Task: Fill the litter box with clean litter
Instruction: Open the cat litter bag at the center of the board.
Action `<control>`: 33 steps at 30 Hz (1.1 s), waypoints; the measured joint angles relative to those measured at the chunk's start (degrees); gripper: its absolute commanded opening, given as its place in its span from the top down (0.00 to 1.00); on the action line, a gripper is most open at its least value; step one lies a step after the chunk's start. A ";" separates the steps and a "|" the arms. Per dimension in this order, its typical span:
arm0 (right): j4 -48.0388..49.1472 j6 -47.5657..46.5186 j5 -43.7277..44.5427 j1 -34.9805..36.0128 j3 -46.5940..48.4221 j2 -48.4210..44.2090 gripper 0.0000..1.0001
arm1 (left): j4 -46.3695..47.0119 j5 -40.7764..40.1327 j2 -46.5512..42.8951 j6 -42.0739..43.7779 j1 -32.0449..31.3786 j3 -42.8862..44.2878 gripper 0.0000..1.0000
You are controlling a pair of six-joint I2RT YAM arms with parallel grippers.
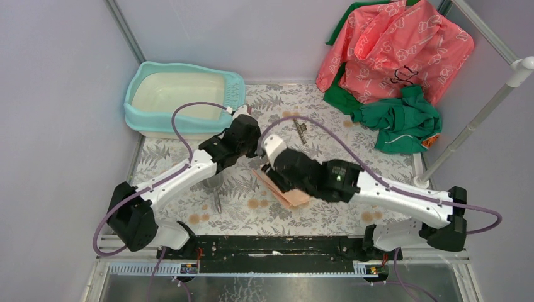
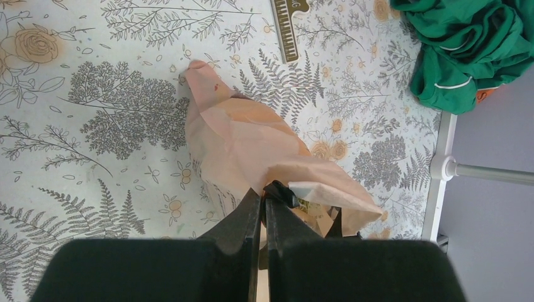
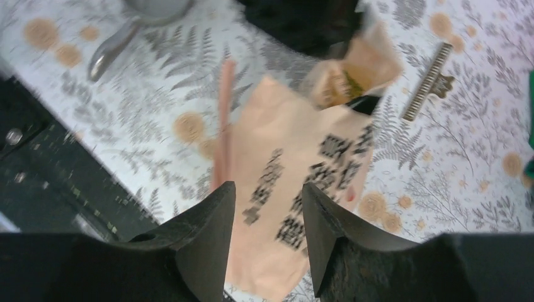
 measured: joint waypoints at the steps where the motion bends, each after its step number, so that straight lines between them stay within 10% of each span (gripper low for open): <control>1: 0.04 -0.20 0.87 2.67 -0.63 -0.76 0.46 | 0.13 0.59 0.31 0.17 0.35 0.02 0.95; 10: 3.58 -1.07 15.43 19.80 -12.57 -1.79 0.30 | 0.28 3.58 2.03 1.03 2.05 0.55 0.95; 33: 11.37 -2.86 34.03 23.34 -17.22 11.28 0.19 | 0.15 6.19 1.95 1.60 3.61 0.55 0.95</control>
